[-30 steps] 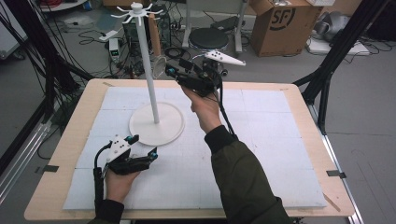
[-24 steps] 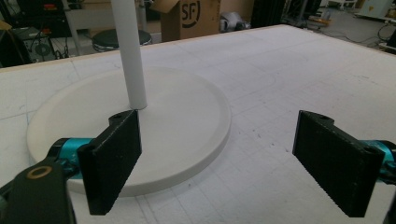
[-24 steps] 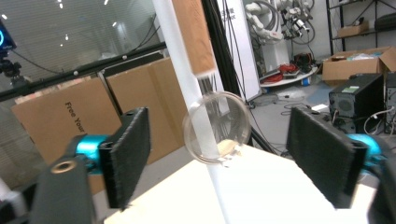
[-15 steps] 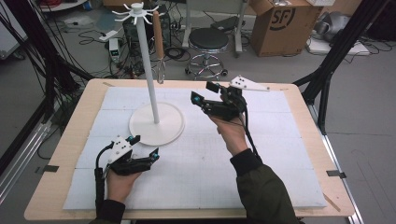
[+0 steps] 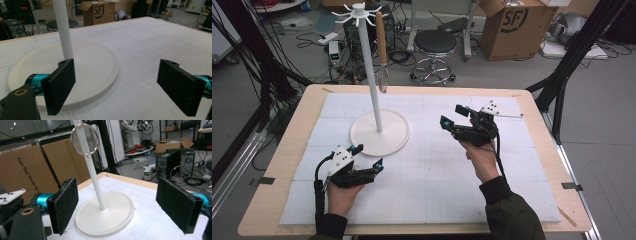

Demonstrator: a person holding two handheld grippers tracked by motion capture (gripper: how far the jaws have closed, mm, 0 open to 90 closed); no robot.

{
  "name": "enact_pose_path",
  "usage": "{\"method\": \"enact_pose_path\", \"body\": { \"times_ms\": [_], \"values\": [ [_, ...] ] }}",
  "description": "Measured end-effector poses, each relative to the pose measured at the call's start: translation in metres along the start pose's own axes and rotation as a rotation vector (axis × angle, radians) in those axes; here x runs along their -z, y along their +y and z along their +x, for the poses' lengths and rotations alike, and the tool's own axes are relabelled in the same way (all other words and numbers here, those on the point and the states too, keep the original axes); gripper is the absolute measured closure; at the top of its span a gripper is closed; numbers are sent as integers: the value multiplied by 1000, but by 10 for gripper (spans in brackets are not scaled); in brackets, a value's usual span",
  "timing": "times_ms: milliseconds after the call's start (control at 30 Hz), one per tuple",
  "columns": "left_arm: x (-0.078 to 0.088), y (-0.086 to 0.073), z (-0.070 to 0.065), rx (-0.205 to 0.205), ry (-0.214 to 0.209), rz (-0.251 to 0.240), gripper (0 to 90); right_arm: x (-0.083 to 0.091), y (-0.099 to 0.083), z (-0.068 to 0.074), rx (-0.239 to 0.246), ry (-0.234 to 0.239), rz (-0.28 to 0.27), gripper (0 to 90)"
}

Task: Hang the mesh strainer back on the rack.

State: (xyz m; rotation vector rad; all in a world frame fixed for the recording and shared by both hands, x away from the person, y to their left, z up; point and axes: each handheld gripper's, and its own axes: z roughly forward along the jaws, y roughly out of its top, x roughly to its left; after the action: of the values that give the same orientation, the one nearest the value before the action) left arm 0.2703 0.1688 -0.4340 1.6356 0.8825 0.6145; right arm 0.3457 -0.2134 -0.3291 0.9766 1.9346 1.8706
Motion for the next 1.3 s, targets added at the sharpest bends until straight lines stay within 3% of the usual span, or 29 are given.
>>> {"method": "enact_pose_path", "body": {
  "times_ms": [267,567,667,900,1033,1300],
  "values": [
    [1,1,-3,-2,-27,-13,155,18,-20,-10,45,-43,53,151],
    [0,0,-2,1,-31,-18,151,41,-42,-23,48,-79,85,134],
    [-1,0,-1,19,-36,-22,151,48,-49,-26,40,-86,83,133],
    [-3,-1,-3,21,-66,-10,151,62,-69,-30,83,-124,130,115],
    [-4,-1,-2,43,-86,-12,151,71,-81,-30,102,-144,147,110],
    [-4,-1,-1,44,-124,-21,152,85,-87,-35,107,-167,156,103]
  ]
}}
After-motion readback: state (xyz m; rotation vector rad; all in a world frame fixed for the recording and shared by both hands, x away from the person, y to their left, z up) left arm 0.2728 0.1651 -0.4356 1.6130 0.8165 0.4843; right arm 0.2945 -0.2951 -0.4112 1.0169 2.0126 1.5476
